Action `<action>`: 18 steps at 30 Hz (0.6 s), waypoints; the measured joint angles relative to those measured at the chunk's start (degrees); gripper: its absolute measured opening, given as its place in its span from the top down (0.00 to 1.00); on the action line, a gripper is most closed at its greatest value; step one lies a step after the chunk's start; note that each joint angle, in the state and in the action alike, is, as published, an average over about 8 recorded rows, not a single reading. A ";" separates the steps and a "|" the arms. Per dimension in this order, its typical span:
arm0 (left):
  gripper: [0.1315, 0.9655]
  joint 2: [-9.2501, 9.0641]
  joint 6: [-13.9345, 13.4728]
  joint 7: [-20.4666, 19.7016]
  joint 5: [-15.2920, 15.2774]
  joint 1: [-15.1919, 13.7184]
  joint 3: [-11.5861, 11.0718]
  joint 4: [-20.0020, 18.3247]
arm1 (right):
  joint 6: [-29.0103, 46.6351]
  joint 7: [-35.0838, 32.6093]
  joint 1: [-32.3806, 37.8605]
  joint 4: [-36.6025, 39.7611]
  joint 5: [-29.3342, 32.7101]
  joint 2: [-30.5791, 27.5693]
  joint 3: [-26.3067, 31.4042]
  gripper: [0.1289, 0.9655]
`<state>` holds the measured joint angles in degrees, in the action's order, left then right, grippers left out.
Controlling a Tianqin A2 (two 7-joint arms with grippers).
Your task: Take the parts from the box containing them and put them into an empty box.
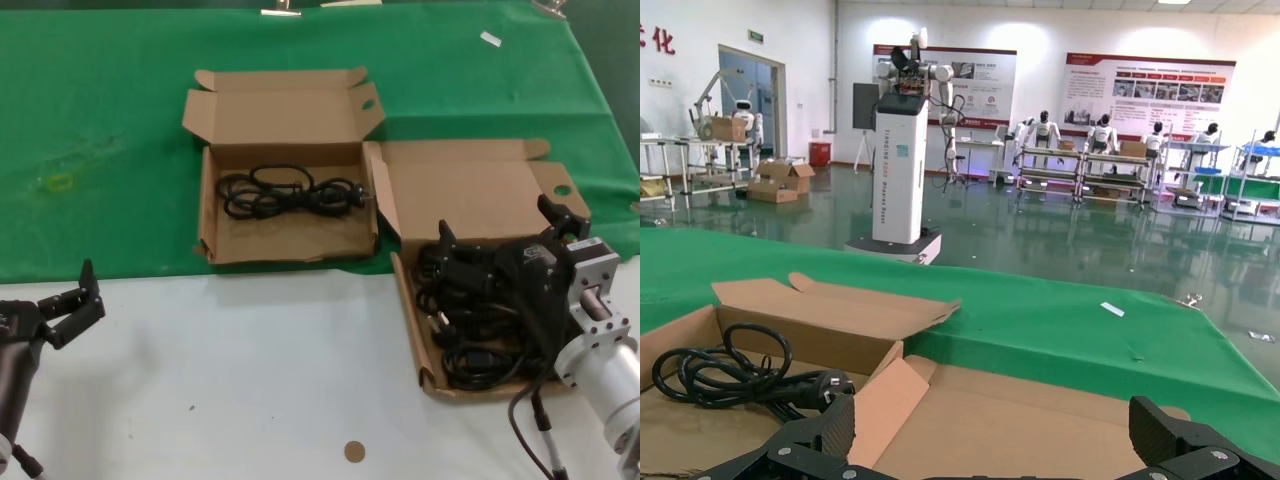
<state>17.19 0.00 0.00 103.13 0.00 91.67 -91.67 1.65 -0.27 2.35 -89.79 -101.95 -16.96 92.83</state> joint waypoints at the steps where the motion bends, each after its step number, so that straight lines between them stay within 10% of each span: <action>1: 0.00 0.00 0.00 0.00 0.00 0.00 0.00 0.00 | 0.00 0.00 0.00 0.00 0.00 0.00 0.00 0.00; 18: 0.00 0.00 0.00 0.00 0.00 0.00 0.00 0.00 | 0.00 0.00 0.00 0.00 0.00 0.00 0.00 0.00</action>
<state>17.19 0.00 0.00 103.13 0.00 91.67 -91.67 1.65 -0.27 2.35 -89.79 -101.95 -16.96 92.83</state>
